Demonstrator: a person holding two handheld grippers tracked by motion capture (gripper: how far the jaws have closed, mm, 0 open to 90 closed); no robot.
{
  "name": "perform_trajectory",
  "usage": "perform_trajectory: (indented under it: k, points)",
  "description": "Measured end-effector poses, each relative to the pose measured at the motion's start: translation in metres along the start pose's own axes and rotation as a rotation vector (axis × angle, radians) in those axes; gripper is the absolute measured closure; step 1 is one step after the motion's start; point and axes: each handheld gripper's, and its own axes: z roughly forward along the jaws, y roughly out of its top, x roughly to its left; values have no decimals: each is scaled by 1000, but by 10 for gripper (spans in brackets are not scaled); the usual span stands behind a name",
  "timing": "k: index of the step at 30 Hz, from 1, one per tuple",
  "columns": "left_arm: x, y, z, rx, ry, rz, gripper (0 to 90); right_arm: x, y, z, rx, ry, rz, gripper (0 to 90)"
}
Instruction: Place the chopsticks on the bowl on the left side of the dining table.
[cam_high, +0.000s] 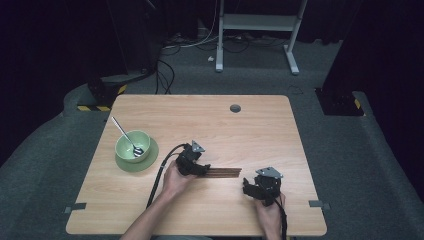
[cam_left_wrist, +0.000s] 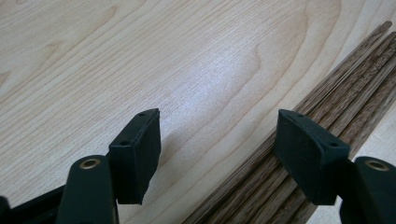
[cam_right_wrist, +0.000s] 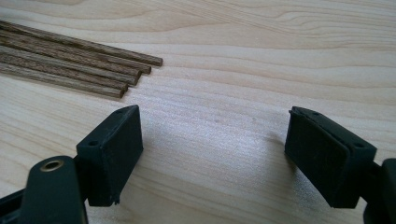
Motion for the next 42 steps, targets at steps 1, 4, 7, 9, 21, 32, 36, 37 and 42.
perform_trajectory:
  k: [1, 4, 7, 9, 21, 32, 36, 37, 42]
  points:
    - [0, 0, 0, 1, 1, 0, 318, 0, 0, 0, 0, 0, 0, 183]
    - [1, -1, 0, 1, 3, -2, 318, 0, 0, 0, 0, 0, 0, 183]
    - [2, -1, 0, 5, 7, -2, 319, 0, 0, 0, 0, 0, 0, 183]
    - [3, -1, -1, 7, 9, 2, 320, 0, 0, 0, 0, 0, 0, 183]
    - [9, -3, 2, 18, 12, -24, 326, 0, 0, 0, 0, 0, 0, 183]
    - [16, -3, 3, 12, 23, -41, 355, 0, 0, 0, 0, 0, 0, 183]
    - [17, -3, 3, 12, 21, -46, 363, 0, 0, 0, 0, 0, 0, 183]
    - [18, -3, 3, 13, 22, -42, 366, 0, 0, 0, 0, 0, 0, 184]
    - [18, -1, 3, 16, 17, -34, 402, 0, 0, 0, 0, 0, 0, 183]
